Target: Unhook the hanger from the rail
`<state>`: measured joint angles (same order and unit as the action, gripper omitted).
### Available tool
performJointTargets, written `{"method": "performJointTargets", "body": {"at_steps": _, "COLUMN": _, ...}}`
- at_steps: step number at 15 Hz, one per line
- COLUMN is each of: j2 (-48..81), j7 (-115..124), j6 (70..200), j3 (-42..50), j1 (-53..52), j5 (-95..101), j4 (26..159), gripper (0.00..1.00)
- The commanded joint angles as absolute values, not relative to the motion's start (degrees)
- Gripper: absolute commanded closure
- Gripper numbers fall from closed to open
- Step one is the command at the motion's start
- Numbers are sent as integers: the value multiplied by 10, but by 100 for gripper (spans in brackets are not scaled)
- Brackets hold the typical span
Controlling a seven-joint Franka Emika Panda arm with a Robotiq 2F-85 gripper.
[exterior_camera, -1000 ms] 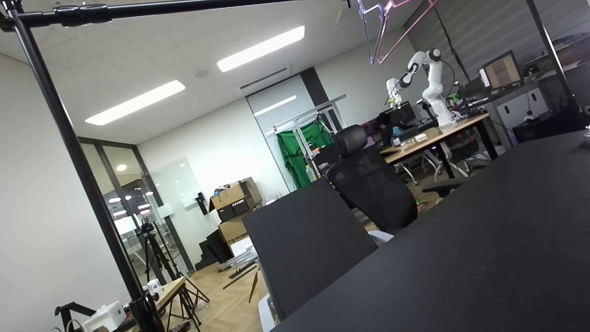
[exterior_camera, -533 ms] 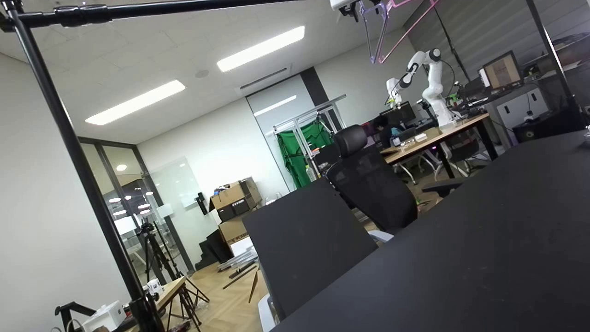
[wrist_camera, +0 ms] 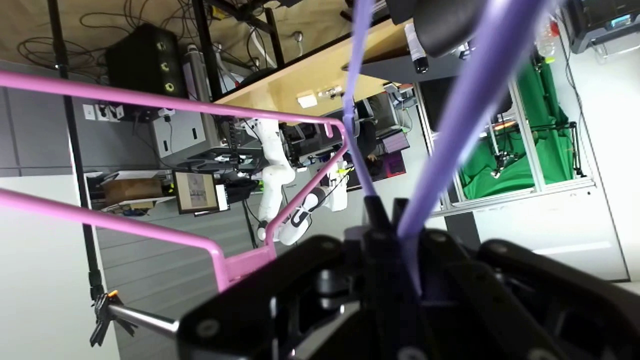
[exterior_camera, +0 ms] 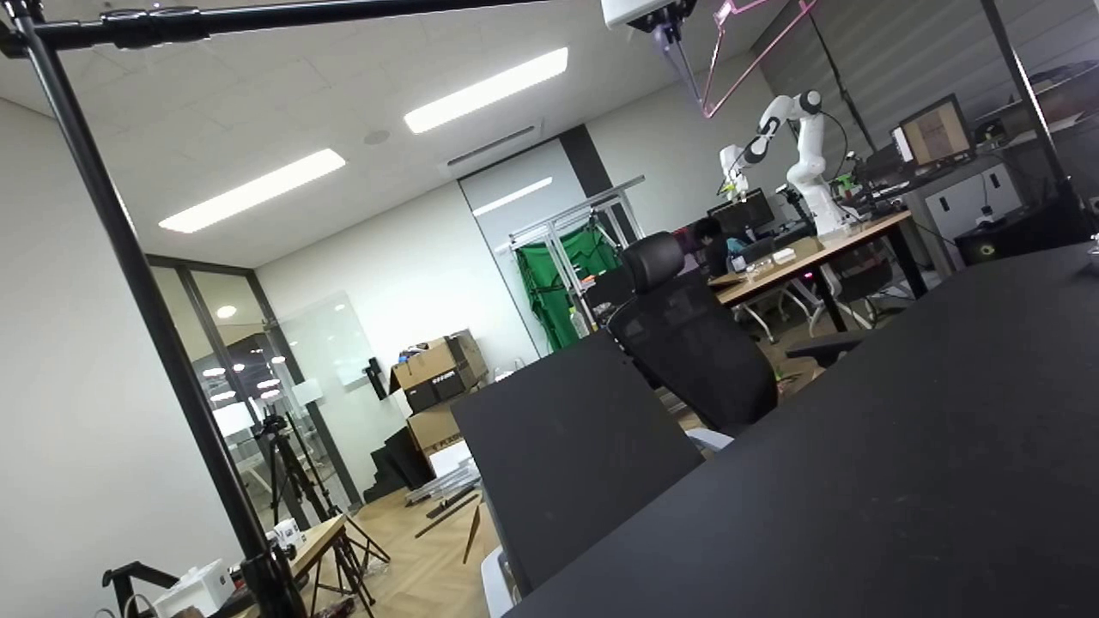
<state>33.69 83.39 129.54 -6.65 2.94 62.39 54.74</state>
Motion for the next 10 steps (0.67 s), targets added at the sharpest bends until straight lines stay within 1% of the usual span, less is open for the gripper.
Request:
{"method": "performJointTargets", "body": {"at_steps": 1, "j2": 343, "j7": 832, "j6": 1273, "j3": -62, "j1": 11, "j5": 634, "j4": 515, "gripper": 99}}
{"method": "performJointTargets", "body": {"at_steps": 10, "j2": 295, "j7": 796, "j6": 1276, "j3": -88, "j1": -1, "j5": 616, "j4": 576, "gripper": 98}}
